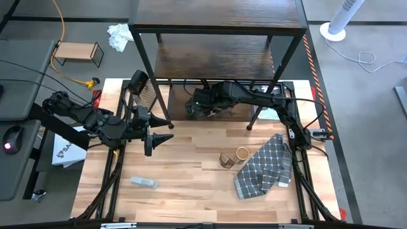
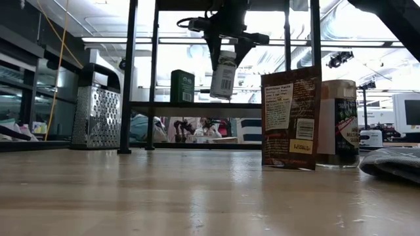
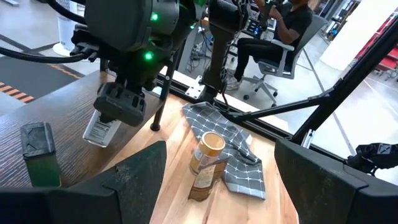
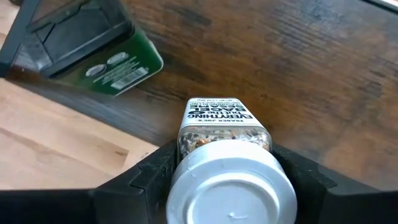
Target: Shelf spices
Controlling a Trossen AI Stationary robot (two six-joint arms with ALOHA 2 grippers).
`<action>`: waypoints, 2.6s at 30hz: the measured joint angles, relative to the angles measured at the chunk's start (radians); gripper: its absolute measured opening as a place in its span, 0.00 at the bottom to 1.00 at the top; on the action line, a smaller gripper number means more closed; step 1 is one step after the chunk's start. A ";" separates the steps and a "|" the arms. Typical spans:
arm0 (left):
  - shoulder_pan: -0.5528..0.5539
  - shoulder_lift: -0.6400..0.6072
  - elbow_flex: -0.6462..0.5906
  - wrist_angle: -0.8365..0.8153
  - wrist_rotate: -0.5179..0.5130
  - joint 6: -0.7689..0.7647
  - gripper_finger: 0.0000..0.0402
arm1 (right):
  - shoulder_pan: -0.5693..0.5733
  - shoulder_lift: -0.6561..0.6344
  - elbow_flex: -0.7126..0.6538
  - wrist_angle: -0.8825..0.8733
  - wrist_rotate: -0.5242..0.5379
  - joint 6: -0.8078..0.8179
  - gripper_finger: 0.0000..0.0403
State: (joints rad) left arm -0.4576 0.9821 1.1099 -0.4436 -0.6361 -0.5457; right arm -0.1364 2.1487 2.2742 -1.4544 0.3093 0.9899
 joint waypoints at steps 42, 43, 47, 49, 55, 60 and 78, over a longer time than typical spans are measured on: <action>0.000 0.000 0.000 -0.045 -0.004 0.000 0.73 | 0.097 -0.080 0.009 0.110 0.265 -0.205 0.66; 0.000 0.000 0.000 -0.046 -0.004 0.000 0.73 | 0.114 -0.093 0.009 0.088 0.266 -0.191 0.65; 0.000 0.000 0.000 -0.049 -0.004 0.000 0.73 | 0.185 -0.103 0.000 -0.133 0.308 -0.020 0.51; 0.000 0.000 0.000 -0.053 -0.004 0.000 0.73 | 0.219 -0.102 -0.045 -0.093 0.334 0.016 0.35; 0.000 -0.002 0.000 -0.053 -0.005 -0.002 0.73 | 0.264 -0.119 -0.221 -0.117 0.379 0.282 0.04; 0.001 -0.002 0.000 -0.053 -0.013 -0.016 0.73 | 0.245 -0.114 -0.345 -0.073 0.454 0.443 0.01; 0.001 -0.002 0.000 -0.052 -0.040 -0.028 0.73 | 0.081 -0.113 -0.458 0.428 0.530 0.156 0.00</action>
State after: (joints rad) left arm -0.4568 0.9806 1.1103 -0.4957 -0.6758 -0.5742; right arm -0.0556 2.0354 1.8160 -1.0265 0.8394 1.1463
